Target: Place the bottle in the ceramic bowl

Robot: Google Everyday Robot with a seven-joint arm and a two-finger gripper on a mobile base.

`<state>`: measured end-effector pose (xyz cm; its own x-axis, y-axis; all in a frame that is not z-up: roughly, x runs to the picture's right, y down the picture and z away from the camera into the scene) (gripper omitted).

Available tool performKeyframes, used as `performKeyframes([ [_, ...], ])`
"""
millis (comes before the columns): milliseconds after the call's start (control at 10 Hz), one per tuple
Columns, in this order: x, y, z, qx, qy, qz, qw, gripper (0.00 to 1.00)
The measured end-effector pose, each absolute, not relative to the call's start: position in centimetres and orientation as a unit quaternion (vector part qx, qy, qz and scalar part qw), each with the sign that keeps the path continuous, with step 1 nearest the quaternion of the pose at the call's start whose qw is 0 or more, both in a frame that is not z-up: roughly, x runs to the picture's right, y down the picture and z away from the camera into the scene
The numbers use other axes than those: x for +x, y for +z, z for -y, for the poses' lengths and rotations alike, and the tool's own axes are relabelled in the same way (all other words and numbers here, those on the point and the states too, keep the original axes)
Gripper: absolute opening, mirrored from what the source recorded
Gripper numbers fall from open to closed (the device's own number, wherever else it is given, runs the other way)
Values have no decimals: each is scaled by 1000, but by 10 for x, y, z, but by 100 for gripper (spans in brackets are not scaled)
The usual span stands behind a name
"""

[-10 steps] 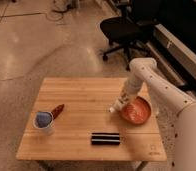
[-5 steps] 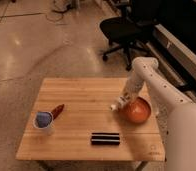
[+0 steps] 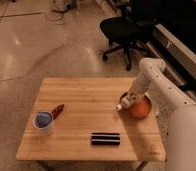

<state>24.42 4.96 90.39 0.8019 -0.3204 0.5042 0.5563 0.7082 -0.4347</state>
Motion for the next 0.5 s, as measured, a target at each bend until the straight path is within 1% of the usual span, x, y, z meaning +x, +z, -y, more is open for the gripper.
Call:
performKeyframes([
  [500, 248, 901, -48, -290, -246, 205, 902, 80],
])
